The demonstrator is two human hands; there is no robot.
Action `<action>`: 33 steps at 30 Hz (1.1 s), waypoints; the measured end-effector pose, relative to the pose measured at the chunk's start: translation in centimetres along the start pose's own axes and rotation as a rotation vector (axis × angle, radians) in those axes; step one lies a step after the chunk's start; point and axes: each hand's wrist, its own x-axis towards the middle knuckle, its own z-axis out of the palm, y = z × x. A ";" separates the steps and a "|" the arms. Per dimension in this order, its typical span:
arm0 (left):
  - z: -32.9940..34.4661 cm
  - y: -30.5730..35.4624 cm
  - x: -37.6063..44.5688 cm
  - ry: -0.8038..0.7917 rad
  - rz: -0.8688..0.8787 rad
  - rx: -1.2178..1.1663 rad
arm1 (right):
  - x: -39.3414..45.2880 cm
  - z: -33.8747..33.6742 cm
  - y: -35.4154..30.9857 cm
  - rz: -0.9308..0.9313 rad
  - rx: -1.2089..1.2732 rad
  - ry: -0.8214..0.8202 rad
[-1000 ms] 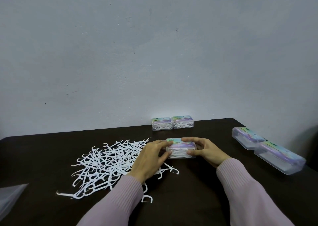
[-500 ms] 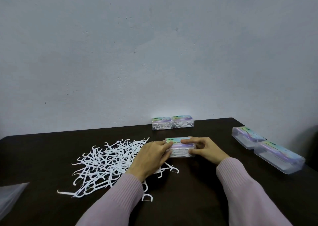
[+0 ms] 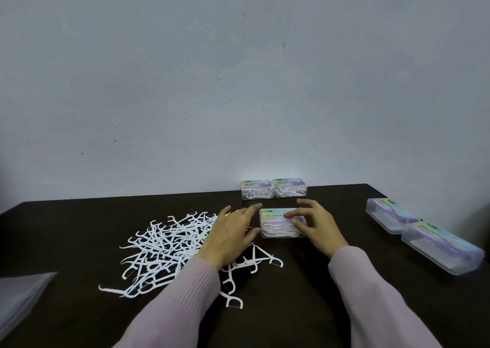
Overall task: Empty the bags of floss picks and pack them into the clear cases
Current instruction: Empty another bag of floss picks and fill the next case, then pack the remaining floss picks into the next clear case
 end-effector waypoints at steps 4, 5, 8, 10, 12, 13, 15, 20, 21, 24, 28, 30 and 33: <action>-1.9 -1.6 -0.3 0.081 -0.080 -0.156 | -0.5 1.7 -1.7 -0.132 -0.325 0.014; -2.5 -2.3 -0.4 0.103 -0.104 -0.182 | -0.4 2.1 -2.1 -0.142 -0.378 -0.004; -3.6 -3.9 -0.8 0.146 -0.203 -0.267 | 0.0 3.2 -2.6 -0.130 -0.550 -0.045; -4.0 -4.8 -1.0 0.168 -0.249 -0.323 | 0.5 3.7 -3.0 -0.090 -0.615 -0.066; -4.2 -5.4 -1.0 0.181 -0.275 -0.363 | 1.2 4.2 -3.3 -0.058 -0.656 -0.105; -4.3 -5.7 -1.0 0.185 -0.284 -0.375 | 1.7 4.6 -3.5 -0.050 -0.671 -0.122; -4.4 -5.9 -0.9 0.187 -0.289 -0.385 | 2.6 4.9 -3.8 -0.034 -0.692 -0.145; -4.3 -6.0 -0.9 0.181 -0.302 -0.401 | 4.6 6.4 -4.2 -0.004 -0.725 -0.202; -4.3 -6.0 -1.0 0.177 -0.306 -0.407 | 4.9 6.5 -4.2 -0.007 -0.719 -0.204; -4.4 -6.0 -1.0 0.168 -0.314 -0.416 | 5.4 6.4 -4.2 -0.024 -0.667 -0.197; -4.6 -5.9 -0.9 0.167 -0.311 -0.417 | 5.4 6.1 -3.8 0.000 -0.622 -0.235; -4.6 -5.9 -0.8 0.172 -0.302 -0.412 | 5.1 5.8 -3.5 0.005 -0.582 -0.214; -4.1 -5.7 -0.7 0.151 -0.293 -0.407 | 4.1 4.5 -2.6 0.015 -0.537 -0.173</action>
